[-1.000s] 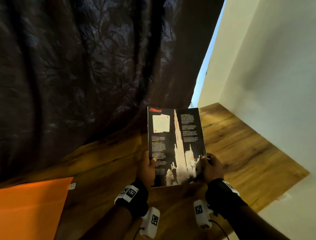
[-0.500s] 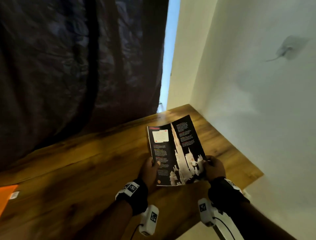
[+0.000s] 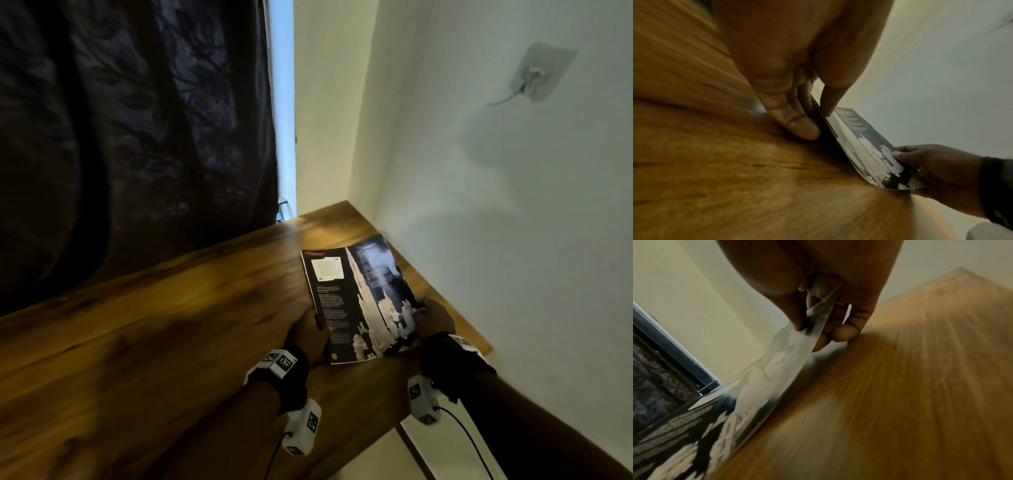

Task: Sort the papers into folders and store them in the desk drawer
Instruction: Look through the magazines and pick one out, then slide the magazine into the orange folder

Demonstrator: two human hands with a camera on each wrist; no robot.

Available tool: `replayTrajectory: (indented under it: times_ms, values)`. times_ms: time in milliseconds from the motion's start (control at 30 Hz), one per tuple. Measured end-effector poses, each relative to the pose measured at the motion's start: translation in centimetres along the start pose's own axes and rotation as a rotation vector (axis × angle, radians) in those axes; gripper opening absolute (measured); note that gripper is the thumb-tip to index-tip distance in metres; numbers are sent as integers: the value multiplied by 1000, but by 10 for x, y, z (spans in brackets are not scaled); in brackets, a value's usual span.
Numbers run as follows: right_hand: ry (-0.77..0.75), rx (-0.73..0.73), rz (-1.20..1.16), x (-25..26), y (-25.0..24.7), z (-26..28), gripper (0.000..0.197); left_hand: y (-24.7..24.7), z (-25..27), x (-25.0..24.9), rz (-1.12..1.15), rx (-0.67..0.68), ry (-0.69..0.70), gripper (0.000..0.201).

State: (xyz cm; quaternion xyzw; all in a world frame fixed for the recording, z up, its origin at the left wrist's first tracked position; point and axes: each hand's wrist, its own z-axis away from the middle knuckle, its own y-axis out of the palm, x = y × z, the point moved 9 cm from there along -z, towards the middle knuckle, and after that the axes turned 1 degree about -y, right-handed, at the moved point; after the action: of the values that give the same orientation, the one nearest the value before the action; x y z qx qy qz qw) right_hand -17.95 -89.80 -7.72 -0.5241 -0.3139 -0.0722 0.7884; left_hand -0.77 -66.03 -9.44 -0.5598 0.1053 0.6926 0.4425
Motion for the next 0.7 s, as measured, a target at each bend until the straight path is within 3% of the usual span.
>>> replayTrajectory:
  times_ms: [133,267,333,433,700]
  values:
    - [-9,-22,54,-2,-3,2,32,-1,1,1,-150,-30,-23,34]
    - [-63,-103,98,2,-7,14,39,-19,8,1,-439,-108,-81,37]
    - [-14,-102,160,1,-7,25,45,-27,12,4,-511,-122,-77,40]
    - [78,-118,257,0,-3,46,48,-37,20,14,-534,-107,-61,46]
    - [-131,-74,247,84,62,153,51,-105,87,43,-479,-109,65,46]
